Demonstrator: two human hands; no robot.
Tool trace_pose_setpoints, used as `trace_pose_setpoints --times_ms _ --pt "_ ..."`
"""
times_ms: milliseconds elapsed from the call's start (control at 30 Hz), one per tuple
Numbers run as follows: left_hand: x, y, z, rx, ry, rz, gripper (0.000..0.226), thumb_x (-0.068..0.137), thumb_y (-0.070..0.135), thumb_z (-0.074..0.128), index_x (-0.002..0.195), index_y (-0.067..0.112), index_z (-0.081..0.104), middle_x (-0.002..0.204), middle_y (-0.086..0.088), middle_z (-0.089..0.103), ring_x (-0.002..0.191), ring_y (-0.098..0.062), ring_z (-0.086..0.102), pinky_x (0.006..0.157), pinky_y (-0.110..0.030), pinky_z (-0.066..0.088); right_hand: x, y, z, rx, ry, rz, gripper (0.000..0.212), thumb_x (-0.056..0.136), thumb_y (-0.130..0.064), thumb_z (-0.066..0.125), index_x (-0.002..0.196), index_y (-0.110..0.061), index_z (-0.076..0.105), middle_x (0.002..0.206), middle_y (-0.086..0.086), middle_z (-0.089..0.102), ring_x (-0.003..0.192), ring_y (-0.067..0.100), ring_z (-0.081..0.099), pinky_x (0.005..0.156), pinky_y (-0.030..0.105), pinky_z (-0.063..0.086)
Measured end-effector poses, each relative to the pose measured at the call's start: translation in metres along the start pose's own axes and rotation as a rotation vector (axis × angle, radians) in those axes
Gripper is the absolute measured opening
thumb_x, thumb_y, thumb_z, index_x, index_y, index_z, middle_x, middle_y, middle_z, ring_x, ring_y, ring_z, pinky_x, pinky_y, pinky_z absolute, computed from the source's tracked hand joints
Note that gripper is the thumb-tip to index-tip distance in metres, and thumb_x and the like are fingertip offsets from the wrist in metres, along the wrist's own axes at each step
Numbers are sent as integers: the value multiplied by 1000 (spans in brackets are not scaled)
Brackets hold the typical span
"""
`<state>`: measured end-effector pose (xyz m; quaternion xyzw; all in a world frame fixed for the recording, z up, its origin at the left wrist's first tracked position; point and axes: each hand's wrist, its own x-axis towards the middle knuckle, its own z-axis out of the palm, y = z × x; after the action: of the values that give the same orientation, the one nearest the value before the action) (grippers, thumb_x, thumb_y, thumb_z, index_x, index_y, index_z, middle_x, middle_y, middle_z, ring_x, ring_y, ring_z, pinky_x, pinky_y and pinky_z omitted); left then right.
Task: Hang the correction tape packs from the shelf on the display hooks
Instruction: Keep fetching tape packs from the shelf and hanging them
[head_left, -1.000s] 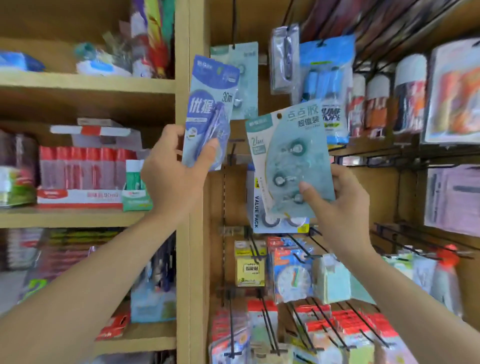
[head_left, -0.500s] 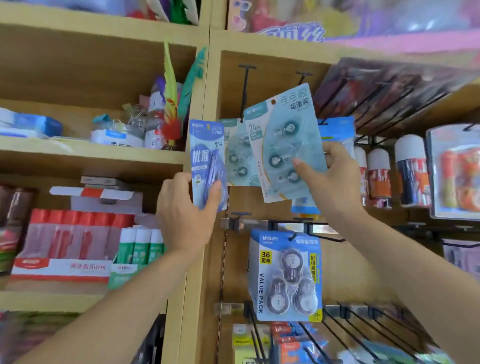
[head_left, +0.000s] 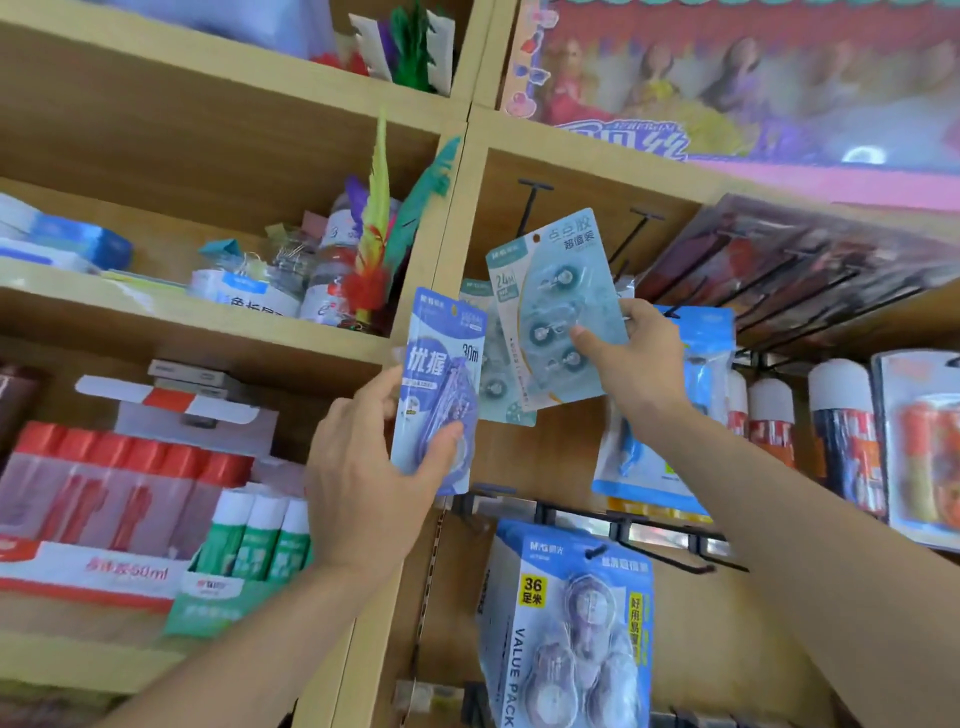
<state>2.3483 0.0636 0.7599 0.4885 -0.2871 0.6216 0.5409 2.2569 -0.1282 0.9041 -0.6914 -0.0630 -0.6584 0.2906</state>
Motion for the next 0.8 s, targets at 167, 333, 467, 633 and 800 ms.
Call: trace_pose_setpoints --times_ms 167,333,467,633,800 --pt "1 0 1 68 41 19 56 81 53 66 127 21 61 90 12 59 84 -14 49 71 -33 39 4 8 5 25 4 -29 31 81 -30 79 107 -18 66 97 -3 73 88 15 71 77 45 61" --pt "1 0 1 96 49 26 58 81 50 69 131 20 62 88 11 58 83 -16 50 69 -31 35 1 15 7 52 0 -59 34 83 -28 79 111 -15 65 100 -2 74 89 13 72 77 43 62" --pt "0 0 1 90 43 33 61 82 50 66 134 18 61 91 5 62 83 -19 52 69 -35 43 0 19 6 65 -3 -67 35 83 -28 79 112 -15 65 100 -2 74 89 12 72 76 40 62" --pt "1 0 1 104 37 20 61 82 52 65 133 18 61 92 5 63 84 -17 51 69 -33 37 3 14 15 57 9 -112 30 84 -25 78 110 -15 66 98 -4 74 87 9 71 73 30 60" --pt "1 -1 1 106 29 16 59 81 50 70 131 19 61 91 5 64 83 -16 49 69 -32 36 6 12 24 133 22 -70 29 84 -24 78 110 -16 68 97 -4 75 86 10 72 71 30 60"
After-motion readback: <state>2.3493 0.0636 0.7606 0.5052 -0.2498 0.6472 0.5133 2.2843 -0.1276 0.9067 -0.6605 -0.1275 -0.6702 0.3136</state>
